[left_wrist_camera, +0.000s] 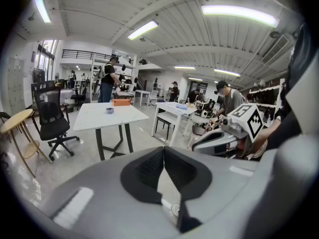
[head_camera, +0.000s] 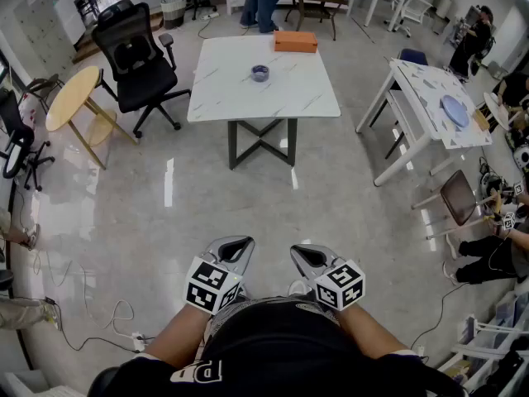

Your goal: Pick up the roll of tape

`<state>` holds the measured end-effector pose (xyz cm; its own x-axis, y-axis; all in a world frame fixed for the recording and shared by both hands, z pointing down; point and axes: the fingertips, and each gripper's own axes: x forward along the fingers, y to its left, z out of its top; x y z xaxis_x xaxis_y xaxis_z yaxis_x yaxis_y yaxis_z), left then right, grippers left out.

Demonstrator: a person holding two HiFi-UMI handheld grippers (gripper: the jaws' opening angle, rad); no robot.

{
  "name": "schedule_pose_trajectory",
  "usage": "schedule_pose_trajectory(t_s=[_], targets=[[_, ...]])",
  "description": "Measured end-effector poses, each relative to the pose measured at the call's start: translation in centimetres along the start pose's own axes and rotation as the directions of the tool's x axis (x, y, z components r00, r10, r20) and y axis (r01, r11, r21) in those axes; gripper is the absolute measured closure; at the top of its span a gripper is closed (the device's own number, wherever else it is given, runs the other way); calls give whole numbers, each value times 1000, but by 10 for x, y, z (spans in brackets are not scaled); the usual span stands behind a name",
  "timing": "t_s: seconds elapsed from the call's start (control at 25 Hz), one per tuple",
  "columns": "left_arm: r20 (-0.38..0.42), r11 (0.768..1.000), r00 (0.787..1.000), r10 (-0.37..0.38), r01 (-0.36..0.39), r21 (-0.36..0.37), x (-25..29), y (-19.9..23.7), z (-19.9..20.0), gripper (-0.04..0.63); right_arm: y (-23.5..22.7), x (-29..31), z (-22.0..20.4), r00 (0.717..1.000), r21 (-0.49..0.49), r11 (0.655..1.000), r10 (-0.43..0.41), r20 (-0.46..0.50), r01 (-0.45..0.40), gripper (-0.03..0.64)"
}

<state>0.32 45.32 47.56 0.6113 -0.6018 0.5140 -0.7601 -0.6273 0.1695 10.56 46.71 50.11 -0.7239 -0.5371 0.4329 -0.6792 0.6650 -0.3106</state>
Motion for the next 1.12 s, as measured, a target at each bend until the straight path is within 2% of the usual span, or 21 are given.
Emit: schedule_pose_trajectory(t_s=[0.52, 1.0, 1.12], targets=[[2, 1000, 1000, -1, 1, 12, -6, 4, 3, 535, 3, 2, 3, 1000, 21, 1000, 11, -3, -11, 618], [12, 999, 1000, -29, 29, -15, -15, 23, -4, 535, 16, 21, 1, 1000, 67, 997, -23, -2, 23, 618], [12, 998, 999, -42, 43, -43, -23, 32, -9, 535, 25, 29, 3, 1000, 75, 997, -26, 1, 26, 618]])
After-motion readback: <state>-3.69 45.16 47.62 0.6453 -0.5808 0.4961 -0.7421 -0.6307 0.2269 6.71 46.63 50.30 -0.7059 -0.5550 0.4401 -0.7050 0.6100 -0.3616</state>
